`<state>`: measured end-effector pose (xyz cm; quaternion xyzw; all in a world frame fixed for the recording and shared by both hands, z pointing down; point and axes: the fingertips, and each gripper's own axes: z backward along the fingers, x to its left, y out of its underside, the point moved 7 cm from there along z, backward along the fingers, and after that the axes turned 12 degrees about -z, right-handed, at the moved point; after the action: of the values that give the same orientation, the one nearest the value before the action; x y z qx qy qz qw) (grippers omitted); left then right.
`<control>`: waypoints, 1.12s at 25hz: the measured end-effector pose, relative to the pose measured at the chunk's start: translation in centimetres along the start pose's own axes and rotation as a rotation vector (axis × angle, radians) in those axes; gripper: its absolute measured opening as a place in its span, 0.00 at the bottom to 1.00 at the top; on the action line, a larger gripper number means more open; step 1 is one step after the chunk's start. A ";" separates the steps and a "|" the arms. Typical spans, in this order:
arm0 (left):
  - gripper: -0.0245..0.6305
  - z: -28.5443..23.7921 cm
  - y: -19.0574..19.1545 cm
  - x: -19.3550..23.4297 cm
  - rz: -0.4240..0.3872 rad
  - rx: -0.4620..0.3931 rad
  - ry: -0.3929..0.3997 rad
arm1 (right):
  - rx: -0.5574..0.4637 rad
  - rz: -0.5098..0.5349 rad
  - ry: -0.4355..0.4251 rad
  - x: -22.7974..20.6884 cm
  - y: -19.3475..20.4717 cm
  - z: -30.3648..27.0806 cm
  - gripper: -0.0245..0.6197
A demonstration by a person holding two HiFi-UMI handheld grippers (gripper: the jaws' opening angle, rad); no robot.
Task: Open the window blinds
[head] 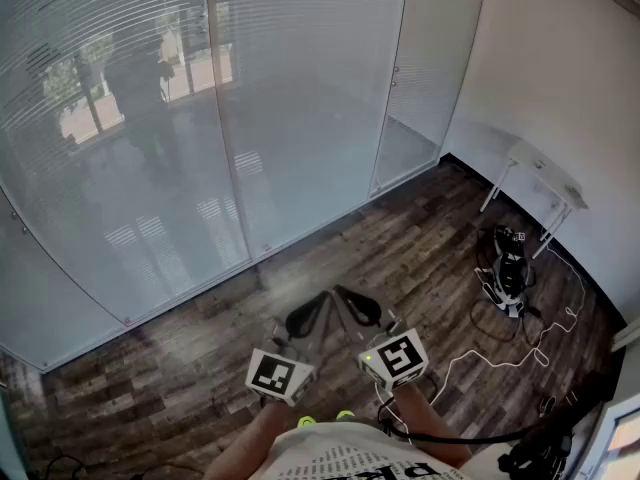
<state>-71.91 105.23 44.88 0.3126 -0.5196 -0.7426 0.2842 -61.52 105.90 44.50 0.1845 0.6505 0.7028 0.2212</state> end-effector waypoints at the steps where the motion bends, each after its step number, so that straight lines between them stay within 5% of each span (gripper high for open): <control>1: 0.02 0.0 0.1 0.2 -0.010 0.002 0.003 | -0.004 0.000 0.000 0.0 -0.1 -0.1 0.05; 17: 0.02 -2.1 0.0 1.4 -0.046 -0.038 -0.007 | -0.055 -0.013 0.034 -1.5 -0.6 -1.4 0.05; 28: 0.03 -3.4 -0.2 1.0 -0.110 -0.076 0.008 | -0.035 0.022 0.134 -2.2 -0.8 -0.9 0.05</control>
<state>-69.97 102.56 43.62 0.3328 -0.4721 -0.7750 0.2565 -60.12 104.02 43.73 0.1404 0.6492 0.7274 0.1727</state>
